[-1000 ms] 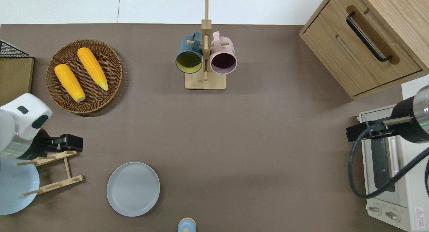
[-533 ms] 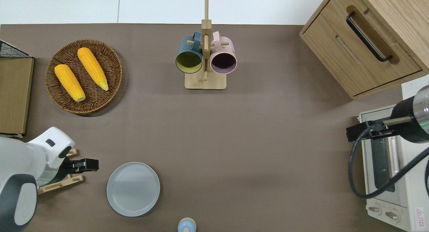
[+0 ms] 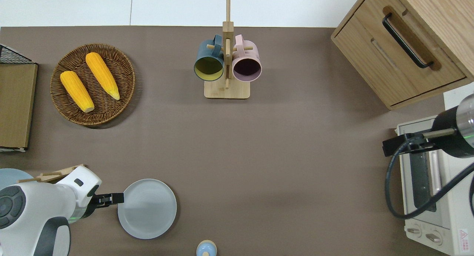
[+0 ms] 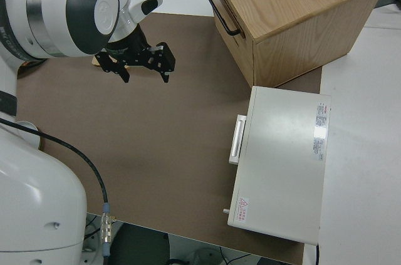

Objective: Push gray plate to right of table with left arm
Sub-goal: 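Move the left gripper down toward the gray plate's near-side edge, then lower the left gripper against the gray plate's edge nearest it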

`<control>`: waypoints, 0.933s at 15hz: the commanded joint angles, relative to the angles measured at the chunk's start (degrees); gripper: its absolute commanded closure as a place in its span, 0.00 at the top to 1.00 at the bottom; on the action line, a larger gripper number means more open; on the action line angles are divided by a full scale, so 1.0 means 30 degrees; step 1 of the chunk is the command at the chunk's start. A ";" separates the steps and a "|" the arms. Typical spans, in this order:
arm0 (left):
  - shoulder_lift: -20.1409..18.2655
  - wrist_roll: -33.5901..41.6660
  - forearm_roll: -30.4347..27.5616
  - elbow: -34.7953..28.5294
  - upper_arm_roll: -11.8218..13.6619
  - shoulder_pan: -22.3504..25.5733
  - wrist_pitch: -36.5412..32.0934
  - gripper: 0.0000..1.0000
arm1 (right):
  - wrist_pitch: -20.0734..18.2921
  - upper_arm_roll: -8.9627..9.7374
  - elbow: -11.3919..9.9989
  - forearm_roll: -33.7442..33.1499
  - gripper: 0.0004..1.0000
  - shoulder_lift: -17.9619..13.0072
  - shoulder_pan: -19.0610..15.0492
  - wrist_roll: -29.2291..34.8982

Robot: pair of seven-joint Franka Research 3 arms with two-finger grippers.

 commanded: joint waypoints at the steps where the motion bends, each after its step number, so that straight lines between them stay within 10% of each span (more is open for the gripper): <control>1: -0.0701 -0.0206 -0.0424 -0.1598 0.0148 -0.0669 0.2065 0.99 | -0.0298 0.0309 0.0178 0.0082 0.98 -0.0047 -0.0358 0.0222; 9: 0.0265 -0.0207 -0.0424 -0.2773 0.0178 -0.0758 0.3888 0.92 | -0.0298 0.0309 0.0178 0.0082 0.98 -0.0047 -0.0386 0.0221; 14: 0.0675 -0.0295 -0.0424 -0.2802 0.0178 -0.0758 0.3800 0.23 | -0.0298 0.0309 0.0178 0.0082 0.98 -0.0047 -0.0357 0.0221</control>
